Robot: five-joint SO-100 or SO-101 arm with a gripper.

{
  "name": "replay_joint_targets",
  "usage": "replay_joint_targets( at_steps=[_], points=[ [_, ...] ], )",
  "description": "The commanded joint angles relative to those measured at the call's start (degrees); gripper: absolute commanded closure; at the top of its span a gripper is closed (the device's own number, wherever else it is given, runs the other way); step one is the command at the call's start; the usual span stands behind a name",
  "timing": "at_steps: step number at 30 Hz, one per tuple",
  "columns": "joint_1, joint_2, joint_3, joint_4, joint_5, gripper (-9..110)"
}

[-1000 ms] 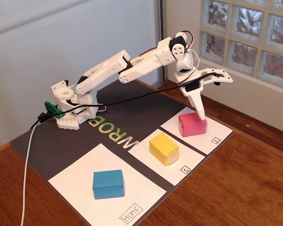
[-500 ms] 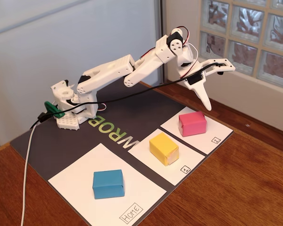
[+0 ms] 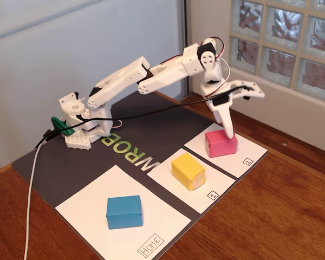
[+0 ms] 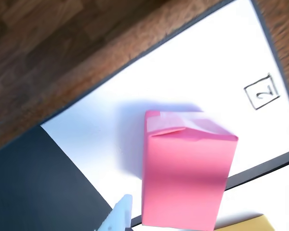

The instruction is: Move box red to home

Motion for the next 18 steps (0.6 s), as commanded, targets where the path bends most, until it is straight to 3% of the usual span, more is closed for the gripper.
replay_joint_targets(
  at_steps=[1, 18],
  points=[
    [0.7, 5.36, 1.85, 9.49, -0.18, 57],
    [-1.23, -1.14, -2.2, 9.32, 0.35, 57]
  ],
)
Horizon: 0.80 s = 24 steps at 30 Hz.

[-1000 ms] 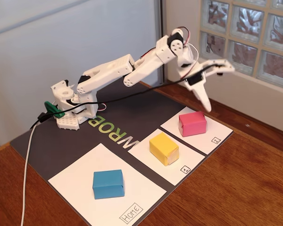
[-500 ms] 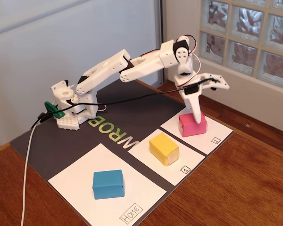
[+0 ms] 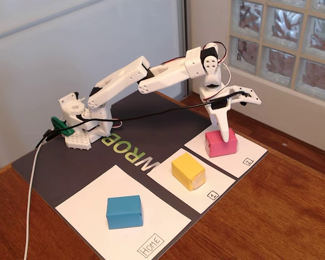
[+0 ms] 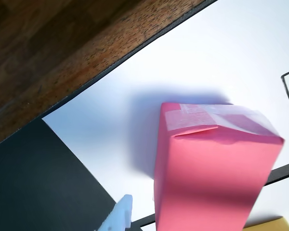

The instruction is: Move box red to home

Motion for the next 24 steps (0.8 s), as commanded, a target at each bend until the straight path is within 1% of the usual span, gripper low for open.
replay_joint_targets(
  at_steps=[1, 10, 21, 23, 24],
  points=[
    [0.0, -1.32, -5.01, 9.32, -0.35, 57],
    [1.58, -10.02, -12.66, 9.32, -0.53, 56],
    [2.9, -16.52, -18.63, 9.32, -1.32, 57],
    [2.9, -17.23, -19.34, 9.32, -1.58, 59],
    [2.9, -17.4, -19.6, 9.32, -1.76, 62]
  ],
)
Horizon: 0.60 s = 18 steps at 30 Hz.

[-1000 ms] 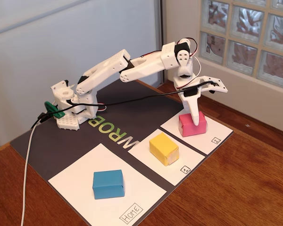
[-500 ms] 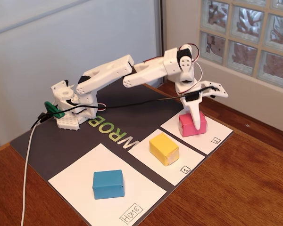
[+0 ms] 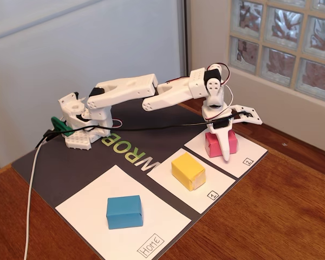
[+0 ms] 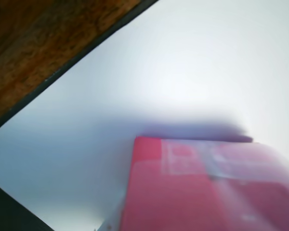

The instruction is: Move box red to home

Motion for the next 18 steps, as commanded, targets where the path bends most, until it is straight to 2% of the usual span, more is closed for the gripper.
replay_joint_targets(
  at_steps=[1, 8, 18],
  points=[
    [0.35, 0.35, -2.81, 9.32, -0.53, 66],
    [0.62, 0.44, -3.08, 9.23, -0.53, 102],
    [1.58, 3.43, -2.64, 9.4, -2.02, 102]
  ],
)
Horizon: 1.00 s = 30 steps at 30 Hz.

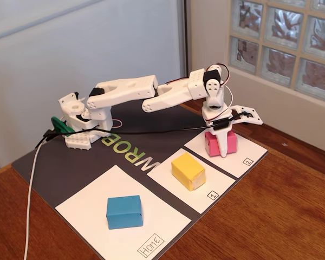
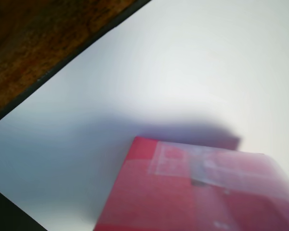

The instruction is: Move box red to home

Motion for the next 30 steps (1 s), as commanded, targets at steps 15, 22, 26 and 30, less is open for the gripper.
replay_joint_targets(
  at_steps=[15, 22, 26, 30],
  points=[
    [5.54, 34.1, 20.92, 9.49, -5.19, 102],
    [9.23, 51.5, 34.98, 9.49, -6.86, 102],
    [12.66, 61.44, 43.86, 9.49, -8.26, 102],
    [16.79, 71.1, 53.0, 9.49, -10.2, 102]
  ],
)
